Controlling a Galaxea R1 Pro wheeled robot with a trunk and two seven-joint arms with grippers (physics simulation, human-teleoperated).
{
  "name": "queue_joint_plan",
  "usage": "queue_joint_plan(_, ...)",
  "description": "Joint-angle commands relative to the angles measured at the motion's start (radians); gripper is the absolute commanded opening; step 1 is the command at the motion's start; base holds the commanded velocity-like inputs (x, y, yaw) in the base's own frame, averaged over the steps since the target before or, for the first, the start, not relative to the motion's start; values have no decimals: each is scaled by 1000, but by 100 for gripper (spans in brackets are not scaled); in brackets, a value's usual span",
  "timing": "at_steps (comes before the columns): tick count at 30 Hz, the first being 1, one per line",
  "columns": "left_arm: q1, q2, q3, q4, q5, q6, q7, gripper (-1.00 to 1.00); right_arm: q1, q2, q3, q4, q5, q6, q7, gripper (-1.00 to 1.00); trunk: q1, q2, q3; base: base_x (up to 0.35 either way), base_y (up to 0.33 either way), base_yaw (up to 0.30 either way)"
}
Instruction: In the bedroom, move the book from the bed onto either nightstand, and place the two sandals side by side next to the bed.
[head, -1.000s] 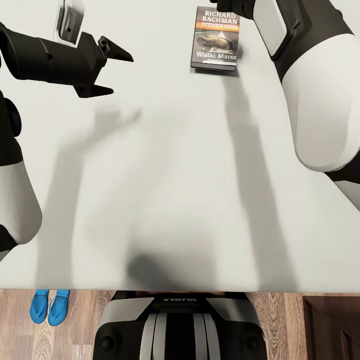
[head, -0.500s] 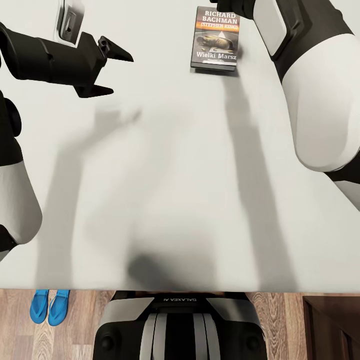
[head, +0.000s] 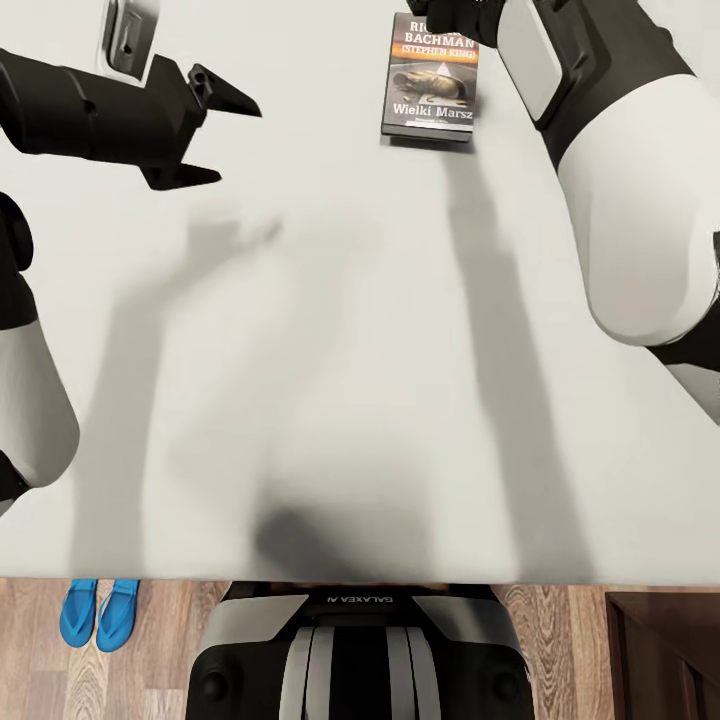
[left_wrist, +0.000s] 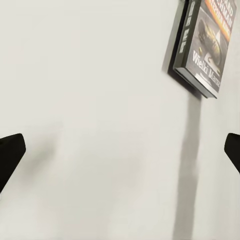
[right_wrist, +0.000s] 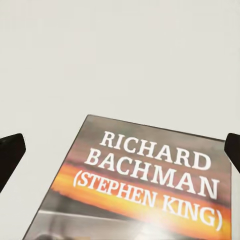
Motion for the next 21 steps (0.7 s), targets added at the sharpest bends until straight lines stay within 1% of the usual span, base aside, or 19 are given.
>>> queue_joint_plan(1,-1,1,0,-2,8,7,10,100,0,0,6,0,1,0,3,100,0,0,0,0,0,0)
queue_joint_plan(11,-3,4,-1,-6,8,6,9,100,3,1,62,4,1,-56,6,100,0,0,0,0,0,0)
queue_joint_plan(12,-3,4,-1,-6,9,6,9,100,3,1,79,5,1,-71,8,100,0,0,0,0,0,0)
queue_joint_plan(21,-3,5,-1,-7,8,6,3,100,4,1,85,5,1,-76,12,100,0,0,0,0,0,0)
